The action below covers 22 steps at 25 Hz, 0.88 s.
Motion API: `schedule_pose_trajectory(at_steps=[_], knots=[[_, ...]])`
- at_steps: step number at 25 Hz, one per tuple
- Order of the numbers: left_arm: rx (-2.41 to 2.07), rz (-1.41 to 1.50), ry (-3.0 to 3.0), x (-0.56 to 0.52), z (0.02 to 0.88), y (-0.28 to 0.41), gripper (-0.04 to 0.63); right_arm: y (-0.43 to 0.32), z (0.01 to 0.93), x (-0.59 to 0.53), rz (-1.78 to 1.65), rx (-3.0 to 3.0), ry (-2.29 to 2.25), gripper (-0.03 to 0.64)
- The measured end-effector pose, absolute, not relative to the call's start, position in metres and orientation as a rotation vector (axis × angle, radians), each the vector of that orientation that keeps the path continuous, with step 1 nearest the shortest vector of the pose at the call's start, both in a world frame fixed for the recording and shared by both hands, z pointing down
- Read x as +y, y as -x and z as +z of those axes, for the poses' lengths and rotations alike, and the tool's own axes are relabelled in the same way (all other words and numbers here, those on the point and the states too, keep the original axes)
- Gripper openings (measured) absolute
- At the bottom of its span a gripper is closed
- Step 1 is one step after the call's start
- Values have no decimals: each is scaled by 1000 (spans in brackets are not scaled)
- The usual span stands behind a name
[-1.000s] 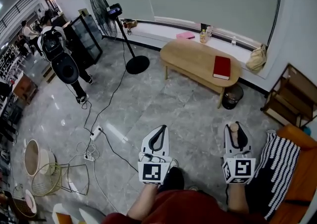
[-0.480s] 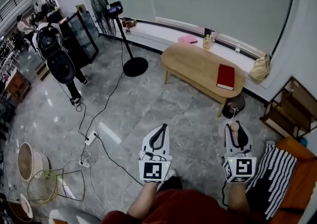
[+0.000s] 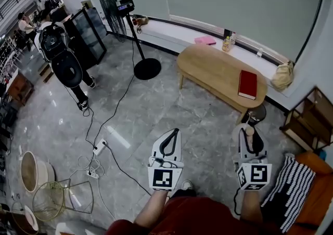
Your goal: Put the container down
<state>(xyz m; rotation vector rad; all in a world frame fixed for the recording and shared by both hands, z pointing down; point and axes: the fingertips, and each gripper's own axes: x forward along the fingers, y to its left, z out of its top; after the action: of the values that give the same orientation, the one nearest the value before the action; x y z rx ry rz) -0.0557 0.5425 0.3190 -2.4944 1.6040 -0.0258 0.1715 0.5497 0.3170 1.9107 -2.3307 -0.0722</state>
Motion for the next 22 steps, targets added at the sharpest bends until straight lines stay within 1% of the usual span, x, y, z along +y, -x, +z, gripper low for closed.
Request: schedule_pose_trajectory(at_steps=[11,22], knots=[[1631,-8,2507,493,327,103,5,-121,320,501,-108,-2348,-1898,141],[1645,-29,2533,449,338,99,5,-128,330,454,-80,-2341,-1898,141]])
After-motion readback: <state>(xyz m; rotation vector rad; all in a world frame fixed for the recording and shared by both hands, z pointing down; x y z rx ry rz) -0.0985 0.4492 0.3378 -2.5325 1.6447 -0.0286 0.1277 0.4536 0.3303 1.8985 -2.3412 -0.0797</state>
